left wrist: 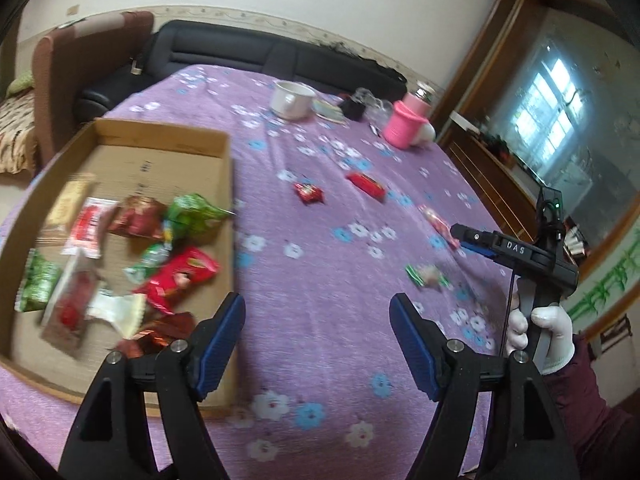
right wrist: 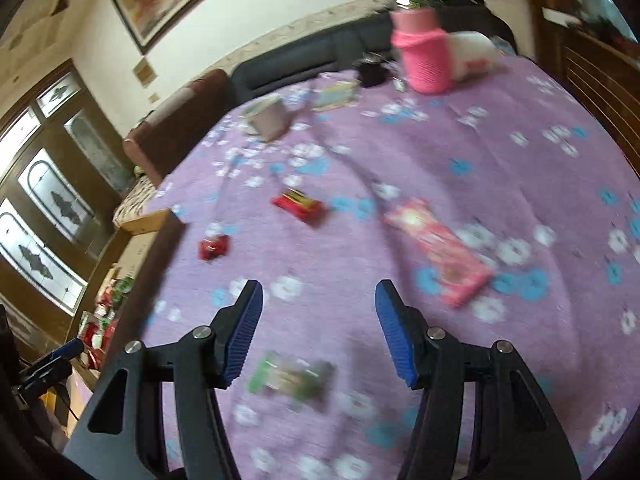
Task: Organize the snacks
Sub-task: 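Grasp the clear green-trimmed cookie packet with the right gripper while the left gripper grasps a red foil candy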
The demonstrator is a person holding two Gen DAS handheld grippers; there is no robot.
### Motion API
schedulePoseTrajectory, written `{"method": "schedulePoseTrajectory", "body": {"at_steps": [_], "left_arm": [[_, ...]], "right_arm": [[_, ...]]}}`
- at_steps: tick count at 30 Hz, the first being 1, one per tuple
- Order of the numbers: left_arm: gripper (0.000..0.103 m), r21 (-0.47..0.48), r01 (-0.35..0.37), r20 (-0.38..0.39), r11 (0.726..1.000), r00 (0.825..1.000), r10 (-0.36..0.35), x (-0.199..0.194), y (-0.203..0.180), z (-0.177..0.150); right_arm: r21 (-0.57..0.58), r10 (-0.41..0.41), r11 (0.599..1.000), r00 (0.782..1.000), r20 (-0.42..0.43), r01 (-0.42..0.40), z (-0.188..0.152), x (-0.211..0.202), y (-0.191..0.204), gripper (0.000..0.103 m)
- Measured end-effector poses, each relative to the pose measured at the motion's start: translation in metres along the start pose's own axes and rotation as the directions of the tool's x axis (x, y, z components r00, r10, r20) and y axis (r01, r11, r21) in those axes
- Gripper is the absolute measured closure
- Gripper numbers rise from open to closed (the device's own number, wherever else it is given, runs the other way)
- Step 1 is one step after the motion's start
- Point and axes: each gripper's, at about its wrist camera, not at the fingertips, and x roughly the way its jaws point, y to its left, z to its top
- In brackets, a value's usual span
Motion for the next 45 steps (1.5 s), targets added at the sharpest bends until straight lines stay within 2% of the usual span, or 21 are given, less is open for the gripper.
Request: {"method": "schedulePoseTrajectory", "body": {"at_steps": [4,10,14,17,19,21,22,24,27,29,33,35,36,37,38,39,40,42,45], "left_arm": [[0.029,0.017,0.017,-0.036,1.000,0.999,-0.016,0.014,-0.013,-0.003],[0.029,0.036,0.022,-0.059,0.999,0.998,-0.020,0.024,-0.027,0.002],[0.029,0.044,-0.007,-0.031,0.999,0.999,0.009,0.030,-0.034,0.022],[0.029,0.031,-0.015,-0.023,0.999,1.000,0.016,0.043,-0.034,0.043],[0.029,0.005,-0.020,-0.036,1.000,0.999,0.020,0.058,-0.031,0.055],[0.029,-0.019,-0.025,-0.066,0.999,0.998,0.024,0.080,-0.029,0.068],[0.029,-0.026,-0.028,-0.077,0.999,0.997,0.025,0.089,-0.028,0.073],[0.029,-0.037,-0.044,-0.099,0.998,0.994,0.040,0.111,-0.025,0.084],[0.029,-0.015,-0.081,-0.102,0.997,0.992,0.079,0.138,-0.022,0.098],[0.029,0.016,-0.131,-0.100,0.991,0.986,0.132,0.153,-0.022,0.104],[0.029,0.136,-0.223,-0.106,0.965,0.965,0.238,0.185,-0.028,0.110],[0.029,0.169,-0.229,-0.139,0.959,0.957,0.253,0.196,-0.028,0.108],[0.036,0.187,-0.244,-0.159,0.952,0.948,0.274,0.203,-0.028,0.104],[0.051,0.221,-0.280,-0.128,0.934,0.941,0.312,0.202,-0.032,0.101],[0.057,0.254,-0.301,-0.118,0.919,0.934,0.338,0.203,-0.035,0.100],[0.073,0.271,-0.285,-0.113,0.919,0.939,0.325,0.201,-0.038,0.098],[0.079,0.270,-0.286,-0.113,0.919,0.939,0.325,0.200,-0.038,0.096],[0.081,0.271,-0.290,-0.112,0.918,0.937,0.330,0.196,-0.039,0.092],[0.081,0.239,-0.262,-0.114,0.935,0.949,0.295,0.185,-0.035,0.087]], "right_arm": [[-0.030,0.012,0.999,0.999,-0.053,-0.014,-0.015,-0.001,-0.004,0.043],[-0.173,0.047,0.982,0.989,-0.137,-0.071,-0.036,0.014,0.030,0.043],[-0.281,-0.031,0.960,0.985,-0.169,-0.018,-0.044,0.037,0.053,0.043],[-0.343,-0.123,0.937,0.982,-0.145,0.067,-0.044,0.046,0.063,0.054],[-0.315,-0.131,0.946,0.981,-0.142,0.081,-0.037,0.051,0.062,0.058],[-0.257,-0.097,0.965,0.986,-0.136,0.059,-0.026,0.055,0.055,0.059],[-0.232,-0.073,0.972,0.989,-0.131,0.041,-0.023,0.056,0.051,0.059],[-0.154,0.043,0.986,0.993,-0.111,-0.060,-0.019,0.059,0.038,0.059],[-0.077,0.111,0.990,0.989,-0.097,-0.118,-0.017,0.058,0.025,0.059],[-0.065,0.122,0.990,0.988,-0.096,-0.129,-0.016,0.058,0.022,0.059],[-0.083,0.108,0.990,0.989,-0.097,-0.116,-0.017,0.058,0.028,0.059],[-0.095,0.099,0.990,0.990,-0.098,-0.108,-0.017,0.059,0.030,0.058],[-0.096,0.098,0.990,0.990,-0.098,-0.107,-0.017,0.059,0.030,0.058],[-0.095,0.098,0.990,0.990,-0.099,-0.107,-0.017,0.059,0.030,0.058],[-0.093,0.099,0.990,0.990,-0.100,-0.108,-0.017,0.058,0.030,0.058],[-0.091,0.100,0.990,0.990,-0.100,-0.109,-0.017,0.058,0.028,0.058],[-0.091,0.099,0.990,0.990,-0.100,-0.108,-0.017,0.058,0.028,0.058],[-0.099,0.093,0.990,0.991,-0.099,-0.102,-0.017,0.057,0.029,0.058],[-0.128,0.070,0.988,0.993,-0.094,-0.082,-0.018,0.056,0.033,0.059]]}}
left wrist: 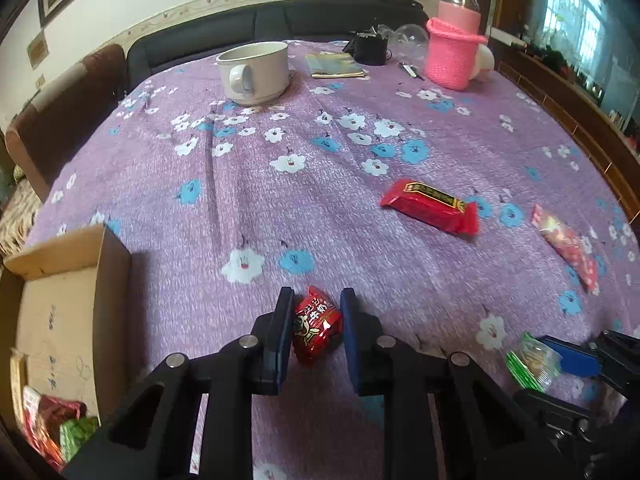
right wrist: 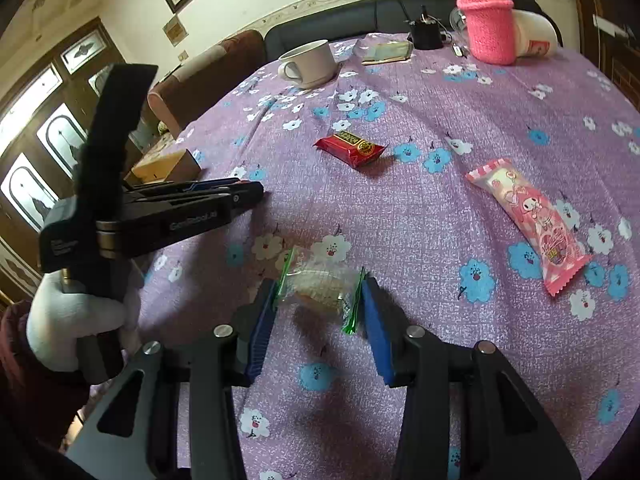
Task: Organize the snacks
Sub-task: 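Grasp the clear green-trimmed cookie packet with the right gripper while the left gripper grasps a red foil candy, then carry the cookie packet and foil candy into the tray and release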
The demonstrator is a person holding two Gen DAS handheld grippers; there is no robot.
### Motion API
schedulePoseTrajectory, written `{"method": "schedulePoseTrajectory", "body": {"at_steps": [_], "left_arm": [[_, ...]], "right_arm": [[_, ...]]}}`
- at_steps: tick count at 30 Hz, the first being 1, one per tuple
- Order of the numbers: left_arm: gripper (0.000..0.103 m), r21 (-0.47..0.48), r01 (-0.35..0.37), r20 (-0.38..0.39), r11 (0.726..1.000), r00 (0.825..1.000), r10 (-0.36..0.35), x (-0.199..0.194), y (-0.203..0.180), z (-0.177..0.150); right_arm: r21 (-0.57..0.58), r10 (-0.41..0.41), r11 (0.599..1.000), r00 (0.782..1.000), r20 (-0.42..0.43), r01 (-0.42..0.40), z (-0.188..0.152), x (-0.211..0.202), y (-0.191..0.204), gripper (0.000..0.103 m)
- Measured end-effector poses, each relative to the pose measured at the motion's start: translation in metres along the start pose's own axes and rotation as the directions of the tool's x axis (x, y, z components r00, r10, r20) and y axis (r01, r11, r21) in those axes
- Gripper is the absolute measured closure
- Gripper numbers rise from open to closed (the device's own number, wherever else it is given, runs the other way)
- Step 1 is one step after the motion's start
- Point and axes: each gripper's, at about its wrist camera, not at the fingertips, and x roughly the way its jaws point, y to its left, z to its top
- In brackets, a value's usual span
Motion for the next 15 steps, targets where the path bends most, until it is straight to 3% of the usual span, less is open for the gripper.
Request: {"method": "schedulePoseTrajectory", "body": {"at_steps": [5,10,12,15], "left_arm": [[0.081,-0.070,0.082,0.035,0.994,0.996,-0.080,-0.028,0.014,-0.006],[0.081,-0.151,0.176,0.107,0.973,0.981,-0.161,-0.067,0.039,-0.014],[0.081,-0.185,0.198,0.137,0.963,0.975,-0.174,-0.082,0.055,-0.018],[0.081,-0.202,0.175,0.164,0.964,0.976,-0.143,-0.099,0.074,-0.022]], "right_arm": [[0.000,0.011,1.000,1.000,0.021,-0.011,0.000,-0.004,0.001,0.061],[0.006,0.020,1.000,0.999,0.046,-0.020,-0.001,-0.008,0.001,0.061],[0.011,0.017,1.000,0.998,0.056,-0.018,-0.002,-0.010,0.001,0.061],[0.016,0.009,1.000,0.998,0.063,-0.010,-0.002,-0.011,0.001,0.062]]}}
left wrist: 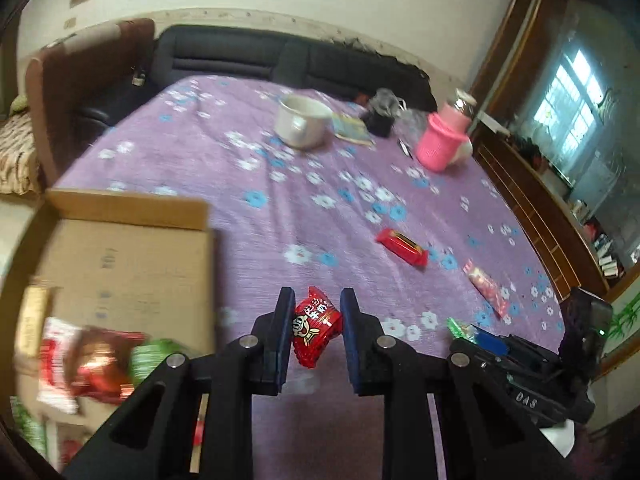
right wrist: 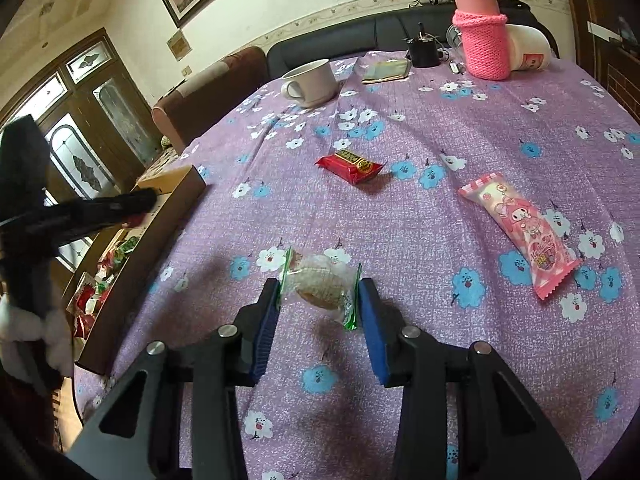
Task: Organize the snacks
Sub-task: 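Carry the cookie packet and foil candy into the tray and release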
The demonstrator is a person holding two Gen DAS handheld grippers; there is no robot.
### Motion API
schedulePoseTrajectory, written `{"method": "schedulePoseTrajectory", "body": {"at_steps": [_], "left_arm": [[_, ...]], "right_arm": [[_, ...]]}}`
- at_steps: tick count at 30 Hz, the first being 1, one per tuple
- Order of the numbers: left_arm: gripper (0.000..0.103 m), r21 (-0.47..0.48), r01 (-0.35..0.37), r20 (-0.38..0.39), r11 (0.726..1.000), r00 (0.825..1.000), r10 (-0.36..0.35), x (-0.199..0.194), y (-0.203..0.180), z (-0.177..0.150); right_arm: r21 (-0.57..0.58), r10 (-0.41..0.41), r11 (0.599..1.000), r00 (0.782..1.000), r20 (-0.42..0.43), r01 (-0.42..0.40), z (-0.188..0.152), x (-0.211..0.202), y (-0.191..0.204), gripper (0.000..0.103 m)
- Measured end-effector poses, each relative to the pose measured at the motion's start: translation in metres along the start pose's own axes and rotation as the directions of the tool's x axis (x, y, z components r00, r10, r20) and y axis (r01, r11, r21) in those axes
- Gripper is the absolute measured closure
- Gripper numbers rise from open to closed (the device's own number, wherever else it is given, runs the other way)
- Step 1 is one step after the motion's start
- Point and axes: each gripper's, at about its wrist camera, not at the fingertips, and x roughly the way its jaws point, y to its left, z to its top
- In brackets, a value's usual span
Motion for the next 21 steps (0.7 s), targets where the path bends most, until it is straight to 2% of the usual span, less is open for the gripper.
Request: {"method": "schedulePoseTrajectory", "body": {"at_steps": [5,9,10,11,13,16,21], "left_arm": [[0.081,-0.027,-0.058,0.042,0.998,0.997,0.059,-0.025,0.035,0.003],[0.081,-0.094,-0.076,0.064,0.993,0.995,0.082,-0.033,0.070,0.007],[0.081,-0.111,-0.081,0.067,0.990,0.994,0.089,-0.035,0.080,0.008],[0.081,-0.131,-0.085,0.068,0.988,0.993,0.094,-0.035,0.090,0.009],[0.081,-0.162,-0.090,0.062,0.983,0.993,0.101,-0.033,0.106,0.012],[0.081,-0.204,-0.096,0.039,0.974,0.994,0.106,-0.026,0.128,0.014],[0.081,-0.287,-0.089,0.003,0.954,0.996,0.094,-0.013,0.158,0.018]], "right_arm": [[-0.013,-0.010,1.000,1.000,-0.022,0.010,0.004,0.001,0.011,0.062],[-0.054,0.050,0.997,0.998,-0.033,-0.052,0.020,-0.003,0.049,0.061],[-0.089,0.079,0.993,0.996,-0.040,-0.082,0.031,-0.002,0.073,0.061],[-0.089,0.079,0.993,0.996,-0.040,-0.082,0.031,-0.002,0.073,0.061],[-0.108,0.121,0.986,0.991,-0.060,-0.127,0.043,0.003,0.097,0.061],[-0.120,0.178,0.974,0.978,-0.106,-0.190,0.059,0.025,0.132,0.061],[-0.138,0.224,0.957,0.953,-0.204,-0.255,0.069,0.078,0.186,0.061]]}}
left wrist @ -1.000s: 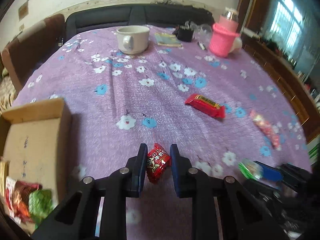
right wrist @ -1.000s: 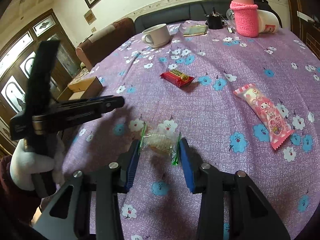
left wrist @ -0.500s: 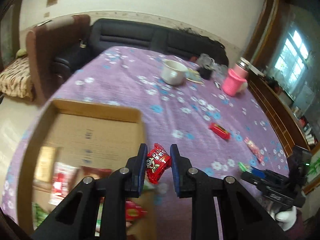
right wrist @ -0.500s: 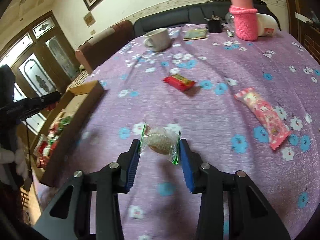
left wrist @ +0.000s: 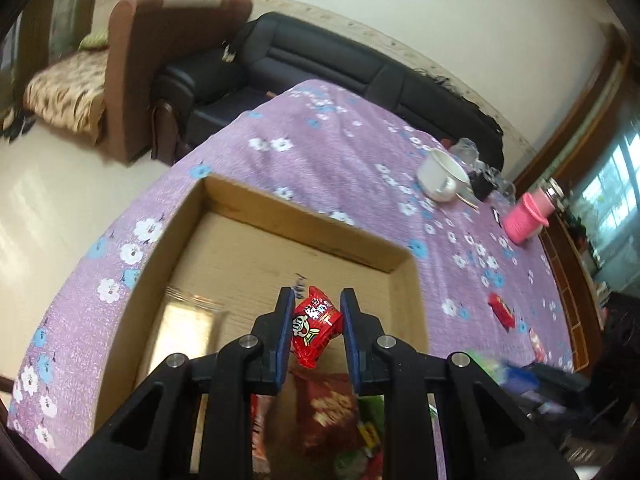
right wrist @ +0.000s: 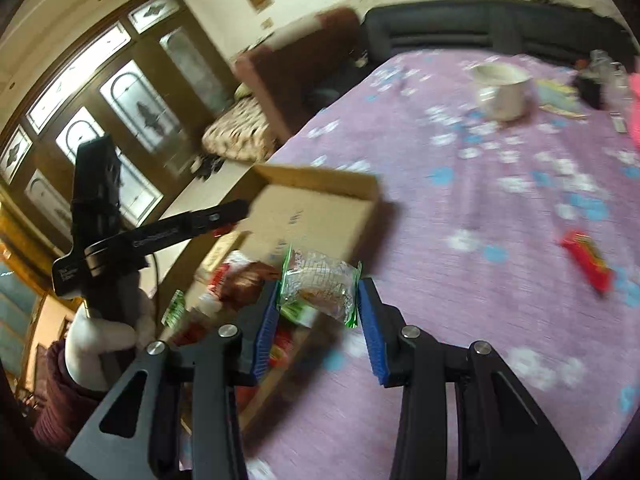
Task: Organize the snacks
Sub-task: 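Carry the cookie packet and foil candy into the tray and release, then move both tools back over the table toward the remaining snacks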
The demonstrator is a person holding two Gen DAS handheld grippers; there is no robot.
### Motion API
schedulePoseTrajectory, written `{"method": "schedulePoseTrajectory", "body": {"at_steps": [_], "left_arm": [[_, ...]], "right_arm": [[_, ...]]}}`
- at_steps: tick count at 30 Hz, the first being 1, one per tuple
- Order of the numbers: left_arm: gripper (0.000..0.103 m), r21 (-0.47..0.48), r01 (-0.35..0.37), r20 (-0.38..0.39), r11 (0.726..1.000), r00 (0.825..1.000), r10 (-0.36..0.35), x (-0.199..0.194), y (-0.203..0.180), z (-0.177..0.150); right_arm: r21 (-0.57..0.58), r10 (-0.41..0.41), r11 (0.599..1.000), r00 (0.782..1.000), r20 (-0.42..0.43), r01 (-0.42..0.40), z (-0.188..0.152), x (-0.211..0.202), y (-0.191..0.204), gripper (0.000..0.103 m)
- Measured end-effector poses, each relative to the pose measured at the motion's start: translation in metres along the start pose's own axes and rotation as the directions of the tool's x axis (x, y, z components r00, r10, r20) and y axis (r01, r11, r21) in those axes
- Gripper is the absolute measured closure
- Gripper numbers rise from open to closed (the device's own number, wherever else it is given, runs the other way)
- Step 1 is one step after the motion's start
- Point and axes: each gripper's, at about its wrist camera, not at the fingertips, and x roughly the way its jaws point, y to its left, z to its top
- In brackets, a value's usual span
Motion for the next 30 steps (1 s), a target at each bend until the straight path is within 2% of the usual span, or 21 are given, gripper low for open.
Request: {"method": "schedulePoseTrajectory", "body": {"at_steps": [5,8,10,12,18,21,25,30], "left_arm": [[0.080,-0.069,0.007,-0.020,0.998,1.000,-0.008,0.005,0.019,0.002],[0.070,-0.091,0.021,-0.027,0.996,0.999,-0.024,0.006,0.025,0.000],[0.056,-0.098,0.026,-0.024,0.995,0.999,-0.028,0.004,0.026,0.000],[0.053,-0.093,0.029,-0.007,0.995,1.000,-0.030,-0.002,0.026,-0.001],[0.051,-0.039,0.031,0.059,0.999,0.998,-0.029,-0.030,0.006,-0.007],[0.036,0.002,-0.019,0.107,1.000,0.994,0.019,-0.050,-0.019,-0.014],[0.028,0.047,-0.003,0.212,0.999,0.977,-0.008,-0.083,-0.055,-0.032],[0.028,0.134,0.032,0.312,0.990,0.947,-0.073,-0.111,-0.105,-0.071]], "right_arm": [[-0.043,-0.020,0.999,0.997,-0.080,0.017,0.012,0.057,0.025,0.061],[-0.071,-0.037,0.997,0.994,-0.101,0.030,0.015,0.078,0.033,0.057],[-0.077,-0.042,0.996,0.995,-0.095,0.034,0.018,0.083,0.036,0.053],[-0.077,-0.036,0.997,0.996,-0.080,0.030,0.019,0.083,0.037,0.048],[-0.073,-0.042,0.997,0.999,-0.019,0.041,0.012,0.050,0.033,0.046],[-0.038,-0.037,0.999,0.999,0.015,0.037,0.001,0.026,0.022,0.044],[-0.031,-0.069,0.997,0.996,0.060,0.071,-0.019,-0.005,0.012,0.044],[0.009,-0.109,0.994,0.987,0.117,0.109,-0.047,-0.041,-0.009,0.042]]}}
